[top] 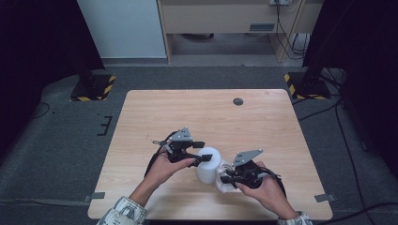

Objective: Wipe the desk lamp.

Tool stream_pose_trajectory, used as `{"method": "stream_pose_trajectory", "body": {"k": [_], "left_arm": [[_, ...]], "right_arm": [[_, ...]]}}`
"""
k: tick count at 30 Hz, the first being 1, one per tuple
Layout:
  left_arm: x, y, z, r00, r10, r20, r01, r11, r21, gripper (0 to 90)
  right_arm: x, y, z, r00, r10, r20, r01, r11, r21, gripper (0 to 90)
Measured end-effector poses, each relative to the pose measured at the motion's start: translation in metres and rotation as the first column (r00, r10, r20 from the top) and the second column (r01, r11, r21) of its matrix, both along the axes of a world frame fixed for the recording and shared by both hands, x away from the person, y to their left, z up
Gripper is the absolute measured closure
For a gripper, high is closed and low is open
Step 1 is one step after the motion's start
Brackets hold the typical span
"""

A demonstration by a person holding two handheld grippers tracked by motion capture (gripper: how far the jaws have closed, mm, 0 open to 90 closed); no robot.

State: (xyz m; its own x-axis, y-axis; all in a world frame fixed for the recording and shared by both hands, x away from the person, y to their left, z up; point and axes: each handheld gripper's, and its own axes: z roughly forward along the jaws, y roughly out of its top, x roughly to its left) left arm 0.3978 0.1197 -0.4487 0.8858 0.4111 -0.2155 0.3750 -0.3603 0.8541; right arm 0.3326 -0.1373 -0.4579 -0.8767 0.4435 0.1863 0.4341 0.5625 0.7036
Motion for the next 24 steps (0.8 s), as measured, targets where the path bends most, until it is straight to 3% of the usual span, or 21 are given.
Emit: {"method": "stream_pose_trajectory", "body": {"k": [7,13,19,22,24], "left_arm": [[0.000,0.000,0.000,1.0000,-0.004,-0.002,0.004,1.0000,-0.005,37.2],[0.000,0.000,0.000,1.0000,-0.003,-0.004,0.002,1.0000,-0.006,37.5],[0.000,0.000,-0.001,1.0000,-0.001,-0.006,0.001,0.9999,-0.011,37.5],[0.000,-0.001,-0.001,1.0000,0.001,-0.003,-0.001,1.0000,-0.008,37.5],[0.000,0.000,0.000,1.0000,0.002,-0.004,-0.002,1.0000,-0.008,37.5]], "right_arm": [[-0.011,0.021,0.007,0.9972,0.072,0.019,-0.073,0.996,0.047,81.2],[-0.007,0.049,-0.013,0.9937,0.112,-0.010,-0.112,0.994,0.017,81.1],[-0.002,0.056,-0.031,0.9920,0.119,-0.041,-0.120,0.993,-0.013,81.2],[-0.004,0.056,-0.028,0.9928,0.116,-0.030,-0.116,0.993,-0.007,81.1],[-0.006,0.053,-0.020,0.9940,0.109,-0.007,-0.109,0.994,0.030,81.1]]}}
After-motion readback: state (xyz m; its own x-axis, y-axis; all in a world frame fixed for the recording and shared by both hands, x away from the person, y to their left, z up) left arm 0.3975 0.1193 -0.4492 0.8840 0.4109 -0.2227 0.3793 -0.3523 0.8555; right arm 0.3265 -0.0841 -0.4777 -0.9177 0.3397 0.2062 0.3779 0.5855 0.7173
